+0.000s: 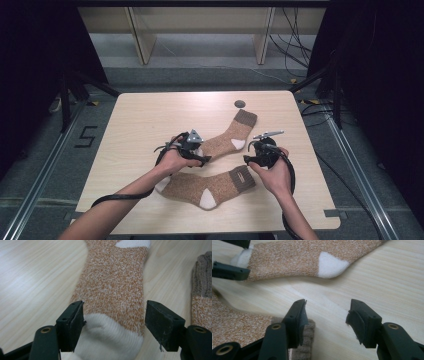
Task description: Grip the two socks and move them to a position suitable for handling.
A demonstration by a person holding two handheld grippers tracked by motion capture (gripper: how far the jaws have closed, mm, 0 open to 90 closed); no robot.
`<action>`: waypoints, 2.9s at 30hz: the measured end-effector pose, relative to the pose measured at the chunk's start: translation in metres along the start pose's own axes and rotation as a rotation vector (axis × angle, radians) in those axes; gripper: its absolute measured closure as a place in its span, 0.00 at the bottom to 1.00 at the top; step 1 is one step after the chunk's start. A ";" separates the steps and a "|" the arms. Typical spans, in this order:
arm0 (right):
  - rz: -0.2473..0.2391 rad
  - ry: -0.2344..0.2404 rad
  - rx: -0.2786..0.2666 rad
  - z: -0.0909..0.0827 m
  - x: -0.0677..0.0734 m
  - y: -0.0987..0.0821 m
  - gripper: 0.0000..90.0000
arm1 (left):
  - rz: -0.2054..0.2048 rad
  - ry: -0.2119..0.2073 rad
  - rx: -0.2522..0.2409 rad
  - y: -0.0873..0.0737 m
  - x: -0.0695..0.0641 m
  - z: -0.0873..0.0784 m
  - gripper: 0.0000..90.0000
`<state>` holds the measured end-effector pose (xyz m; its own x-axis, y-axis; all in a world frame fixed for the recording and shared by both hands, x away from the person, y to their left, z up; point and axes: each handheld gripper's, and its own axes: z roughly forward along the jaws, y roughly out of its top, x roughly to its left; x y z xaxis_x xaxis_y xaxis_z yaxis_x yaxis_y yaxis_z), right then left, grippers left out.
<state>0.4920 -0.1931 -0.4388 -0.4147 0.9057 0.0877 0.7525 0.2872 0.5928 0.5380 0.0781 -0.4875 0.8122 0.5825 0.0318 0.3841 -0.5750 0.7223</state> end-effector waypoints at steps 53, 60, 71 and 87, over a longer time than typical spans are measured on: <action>-0.020 -0.076 0.006 0.093 -0.015 0.084 0.45 | -0.074 0.032 0.124 -0.062 0.070 -0.065 0.56; -0.035 -0.026 0.032 0.101 -0.012 0.074 0.79 | -0.135 0.047 0.129 -0.063 0.075 -0.062 0.54; -0.018 0.014 0.051 0.079 -0.011 0.054 0.84 | -0.216 0.037 0.115 -0.064 0.078 -0.061 0.83; -0.010 0.025 0.024 0.063 -0.012 0.041 0.84 | -0.212 0.045 0.084 -0.057 0.074 -0.069 0.88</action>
<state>0.5606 -0.1726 -0.4661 -0.4348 0.8947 0.1021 0.7602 0.3040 0.5742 0.5463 0.1936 -0.4783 0.6899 0.7192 -0.0825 0.5808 -0.4818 0.6562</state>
